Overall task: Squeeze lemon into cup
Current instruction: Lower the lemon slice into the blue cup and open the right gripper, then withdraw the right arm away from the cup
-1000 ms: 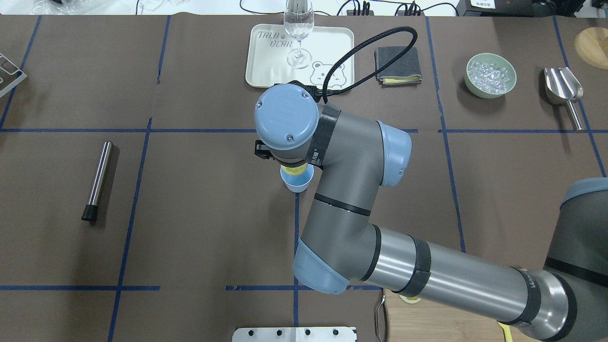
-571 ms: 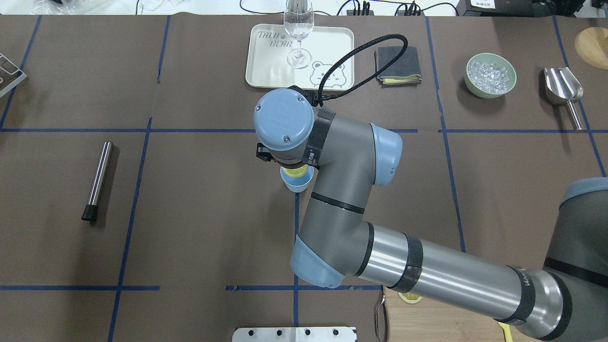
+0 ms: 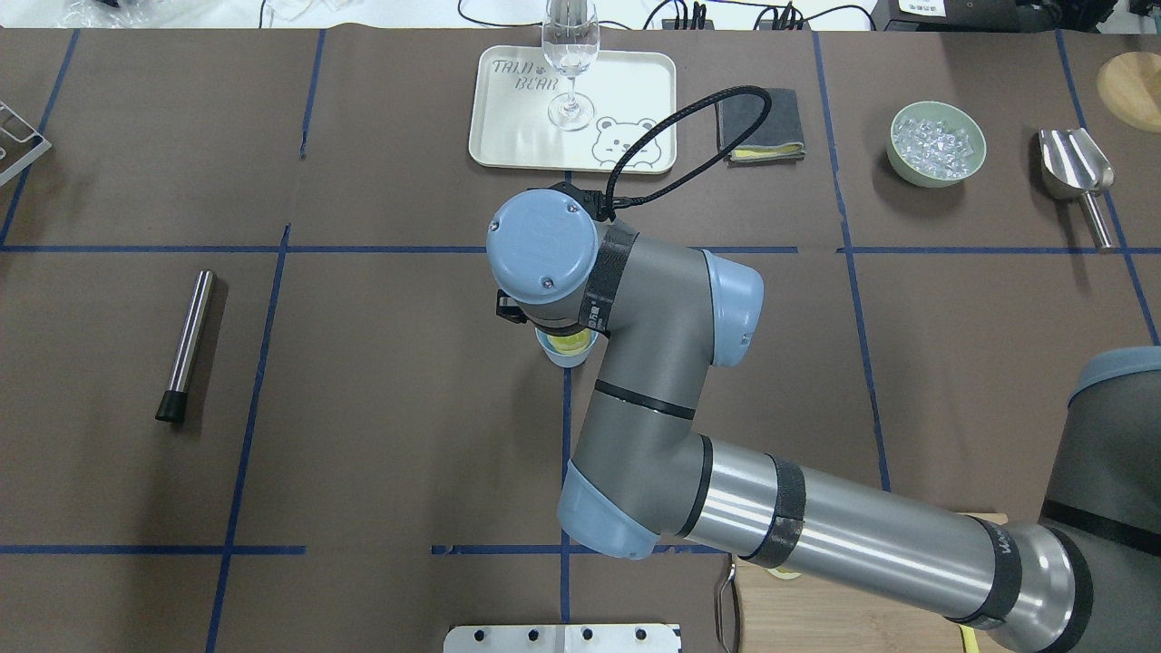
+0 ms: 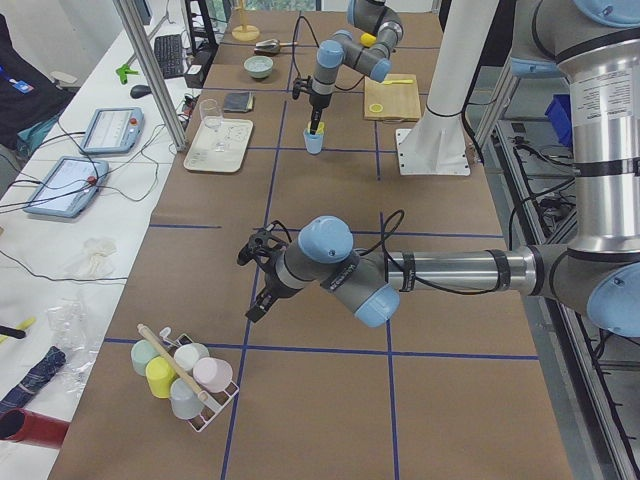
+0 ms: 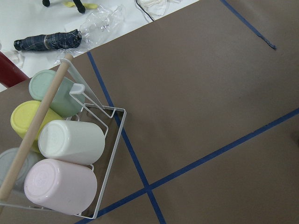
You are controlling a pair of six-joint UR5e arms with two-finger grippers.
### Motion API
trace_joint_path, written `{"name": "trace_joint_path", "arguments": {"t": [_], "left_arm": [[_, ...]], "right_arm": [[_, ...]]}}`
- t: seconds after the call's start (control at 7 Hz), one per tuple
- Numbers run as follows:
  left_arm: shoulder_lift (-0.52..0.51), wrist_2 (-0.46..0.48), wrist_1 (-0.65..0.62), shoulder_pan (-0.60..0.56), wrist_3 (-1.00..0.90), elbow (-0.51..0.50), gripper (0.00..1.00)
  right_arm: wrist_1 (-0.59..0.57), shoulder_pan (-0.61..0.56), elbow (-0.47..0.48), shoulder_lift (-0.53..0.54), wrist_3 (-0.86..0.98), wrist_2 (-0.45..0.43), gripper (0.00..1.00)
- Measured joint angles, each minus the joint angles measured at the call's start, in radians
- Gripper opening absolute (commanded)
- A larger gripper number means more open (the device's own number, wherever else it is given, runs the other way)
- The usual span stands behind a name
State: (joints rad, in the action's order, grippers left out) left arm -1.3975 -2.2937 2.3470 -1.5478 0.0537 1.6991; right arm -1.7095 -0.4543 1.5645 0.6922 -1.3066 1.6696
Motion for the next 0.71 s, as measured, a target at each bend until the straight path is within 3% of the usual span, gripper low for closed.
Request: {"name": "trace_joint_path", "arguments": {"t": [0.14,0.71], "left_arm": [[0.000,-0.001,0.000,0.000,0.000,0.000,1.00],[0.000,0.000,0.001,0.000,0.000,-0.001,1.00]], "right_arm": [[0.000,0.003,0.000,0.003,0.001,0.000,0.98],[0.001,0.005,0.007,0.001,0.016,0.001,1.00]]}}
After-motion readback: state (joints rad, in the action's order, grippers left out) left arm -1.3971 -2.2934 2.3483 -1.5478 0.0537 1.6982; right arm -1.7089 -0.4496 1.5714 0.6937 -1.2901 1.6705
